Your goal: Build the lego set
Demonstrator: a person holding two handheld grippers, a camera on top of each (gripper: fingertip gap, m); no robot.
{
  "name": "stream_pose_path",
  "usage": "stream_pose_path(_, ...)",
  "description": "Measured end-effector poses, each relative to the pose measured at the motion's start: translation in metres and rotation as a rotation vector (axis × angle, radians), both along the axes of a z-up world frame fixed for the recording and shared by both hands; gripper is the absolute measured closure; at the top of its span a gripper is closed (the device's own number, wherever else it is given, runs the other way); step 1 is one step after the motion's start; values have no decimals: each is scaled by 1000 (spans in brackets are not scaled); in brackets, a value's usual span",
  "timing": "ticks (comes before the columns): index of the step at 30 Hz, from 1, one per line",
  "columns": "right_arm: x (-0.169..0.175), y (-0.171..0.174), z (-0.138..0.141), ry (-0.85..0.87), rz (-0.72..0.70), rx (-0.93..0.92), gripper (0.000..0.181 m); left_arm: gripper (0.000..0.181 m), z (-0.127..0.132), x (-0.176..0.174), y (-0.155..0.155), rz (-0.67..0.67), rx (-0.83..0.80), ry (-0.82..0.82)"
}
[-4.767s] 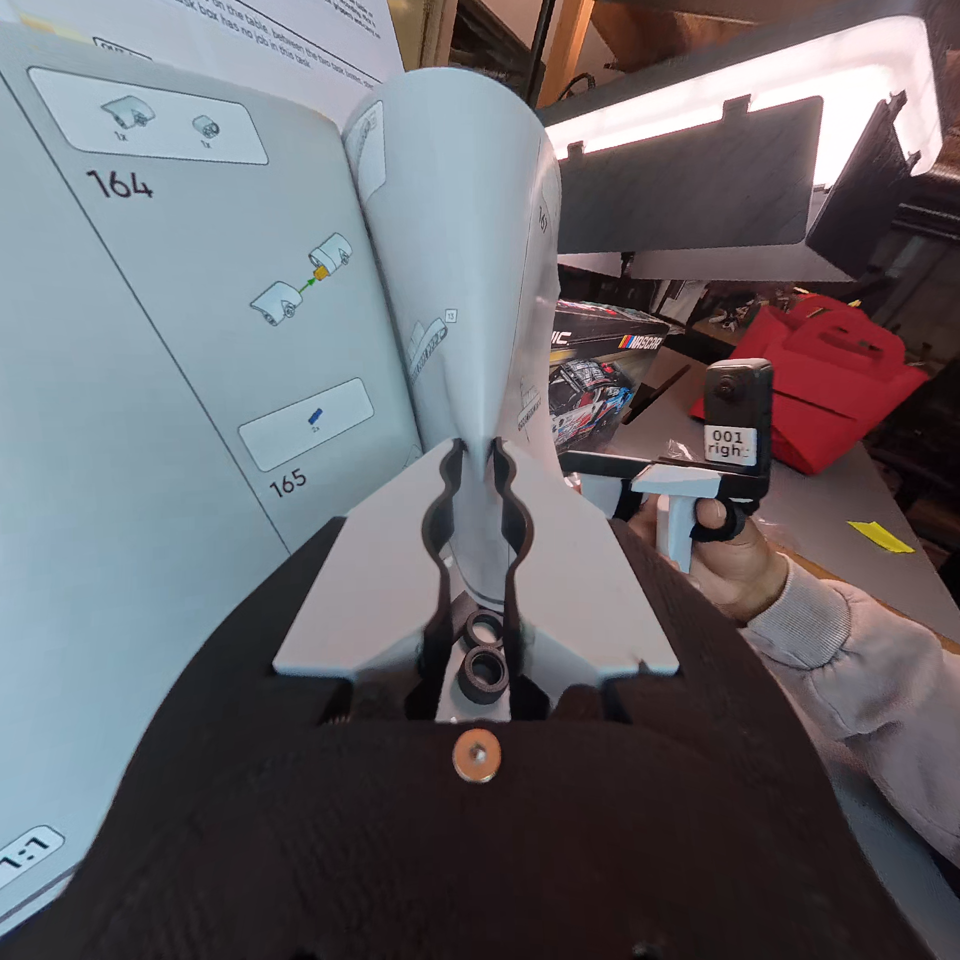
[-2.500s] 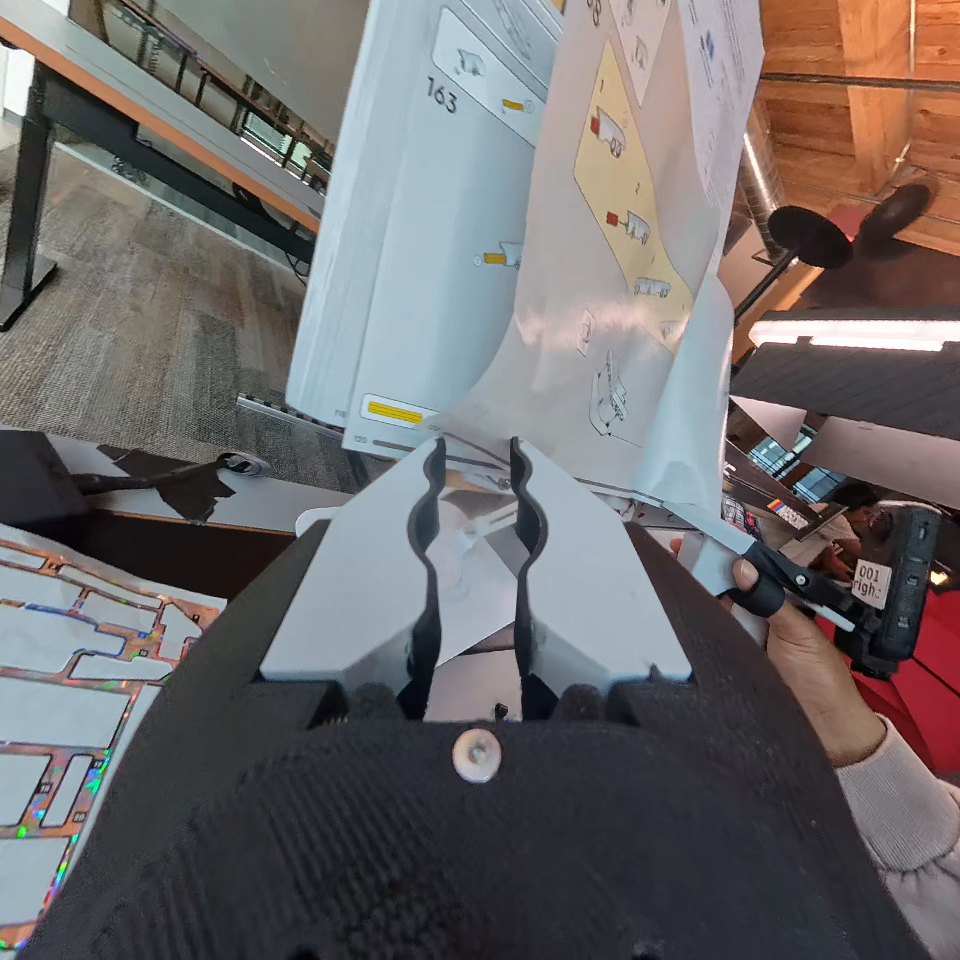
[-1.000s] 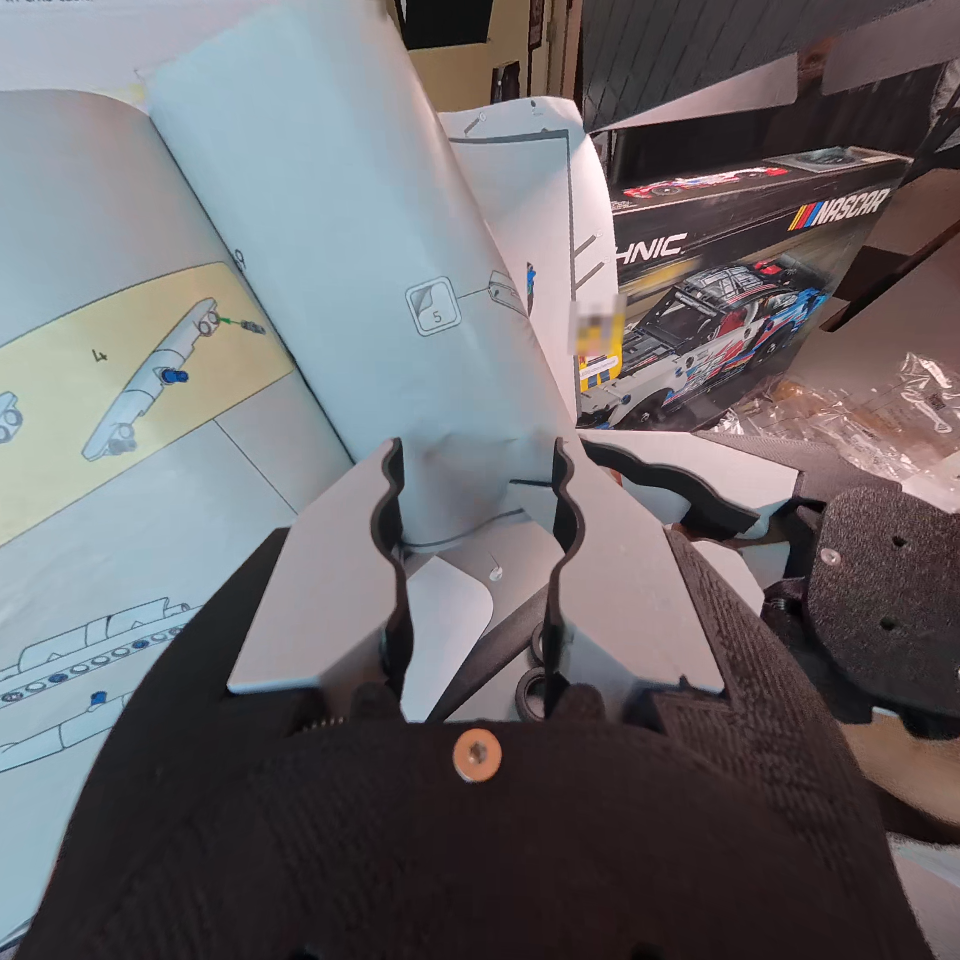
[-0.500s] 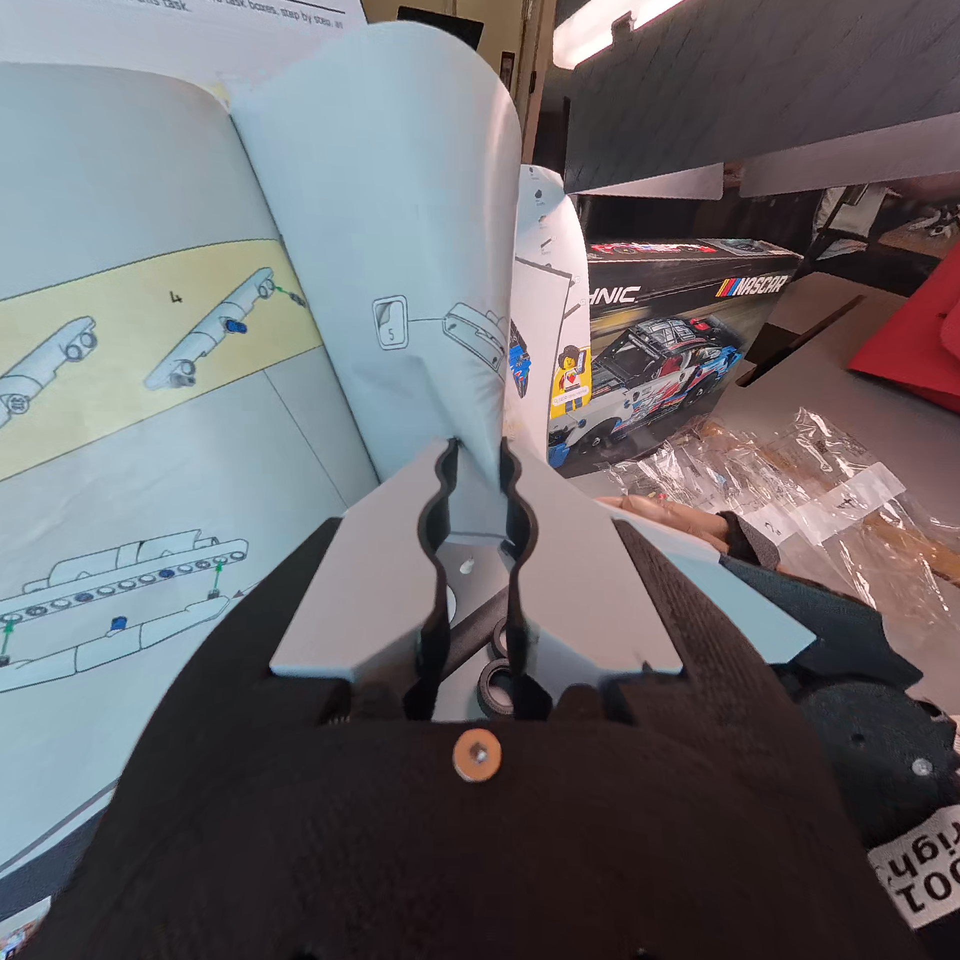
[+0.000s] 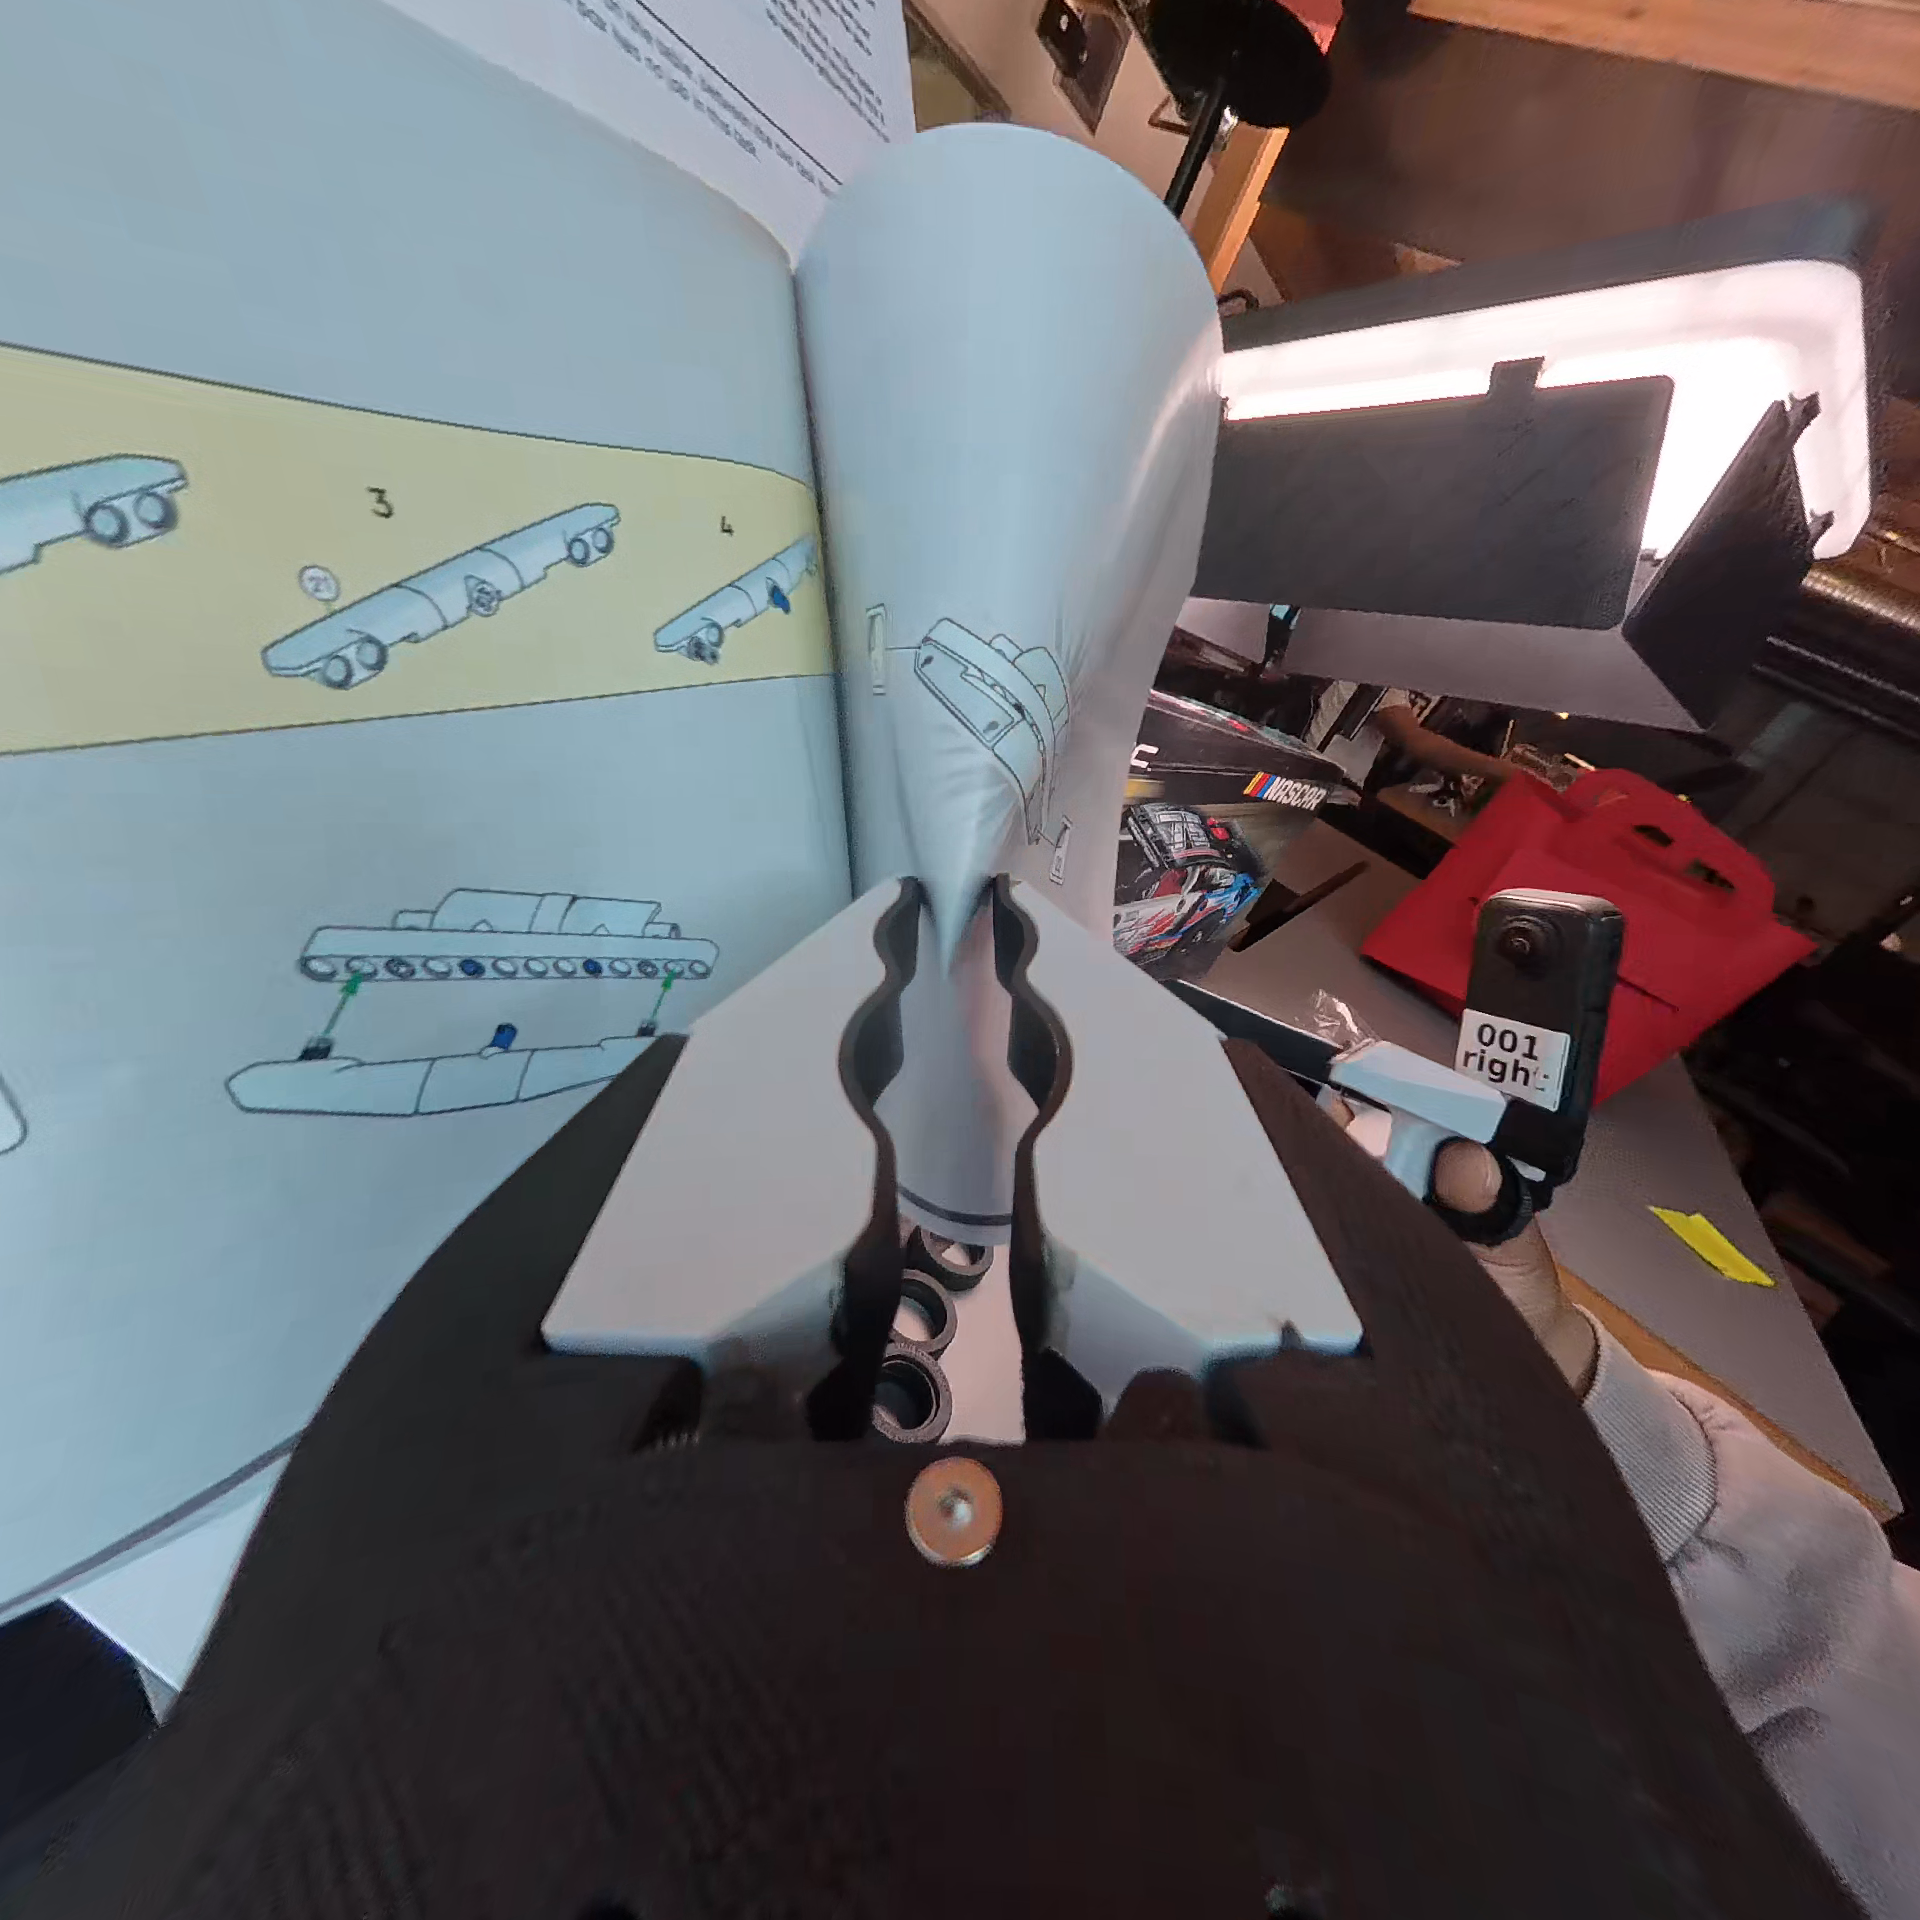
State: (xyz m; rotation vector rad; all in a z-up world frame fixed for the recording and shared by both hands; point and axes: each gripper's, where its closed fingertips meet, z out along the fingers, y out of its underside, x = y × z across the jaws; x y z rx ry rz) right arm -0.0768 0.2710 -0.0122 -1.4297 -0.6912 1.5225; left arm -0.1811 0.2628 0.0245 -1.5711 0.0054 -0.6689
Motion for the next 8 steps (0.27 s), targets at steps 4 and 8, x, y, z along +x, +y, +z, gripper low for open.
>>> stream_pose_path(4,-25,-24,6,-69,76,66,154,170,-5,-11,-6,-3,9,-56)
stream_pose_path(8,-40,-58,27,-35,105,225,181,156,-3,-36,-21,91,6,23)
